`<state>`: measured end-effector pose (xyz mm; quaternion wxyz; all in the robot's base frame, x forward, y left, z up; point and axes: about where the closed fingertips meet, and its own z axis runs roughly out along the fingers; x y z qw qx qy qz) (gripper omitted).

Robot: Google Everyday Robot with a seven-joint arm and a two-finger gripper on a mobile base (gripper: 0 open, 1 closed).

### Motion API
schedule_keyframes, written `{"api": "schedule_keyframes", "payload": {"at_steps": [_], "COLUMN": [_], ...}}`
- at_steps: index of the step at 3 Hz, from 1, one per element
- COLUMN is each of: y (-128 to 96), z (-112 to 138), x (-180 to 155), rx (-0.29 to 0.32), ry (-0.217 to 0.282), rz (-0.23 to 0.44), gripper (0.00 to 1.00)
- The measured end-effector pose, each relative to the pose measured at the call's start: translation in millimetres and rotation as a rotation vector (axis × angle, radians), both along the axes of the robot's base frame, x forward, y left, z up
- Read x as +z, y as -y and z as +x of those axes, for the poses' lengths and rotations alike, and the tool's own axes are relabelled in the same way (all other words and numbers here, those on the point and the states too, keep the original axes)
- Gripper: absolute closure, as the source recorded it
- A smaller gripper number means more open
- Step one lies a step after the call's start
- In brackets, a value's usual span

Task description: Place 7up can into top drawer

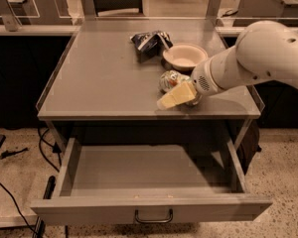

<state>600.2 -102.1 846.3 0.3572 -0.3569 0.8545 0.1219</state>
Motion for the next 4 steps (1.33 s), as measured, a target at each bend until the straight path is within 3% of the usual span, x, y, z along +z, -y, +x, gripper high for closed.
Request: {"api": "schedule_keyframes", "payload": {"at_steps": [1, 2, 4], "y": [-3.4, -3.6, -3.7], "z": [4.2, 4.5, 4.5], "x": [-14.1, -14.9, -14.9], "rx": [-0.001, -0.001, -0.001], "ry": [-0.013, -0.014, -0.014], "rz": [-0.005, -0.005, -0.005], "gripper": [0.0, 0.16, 0.63]}}
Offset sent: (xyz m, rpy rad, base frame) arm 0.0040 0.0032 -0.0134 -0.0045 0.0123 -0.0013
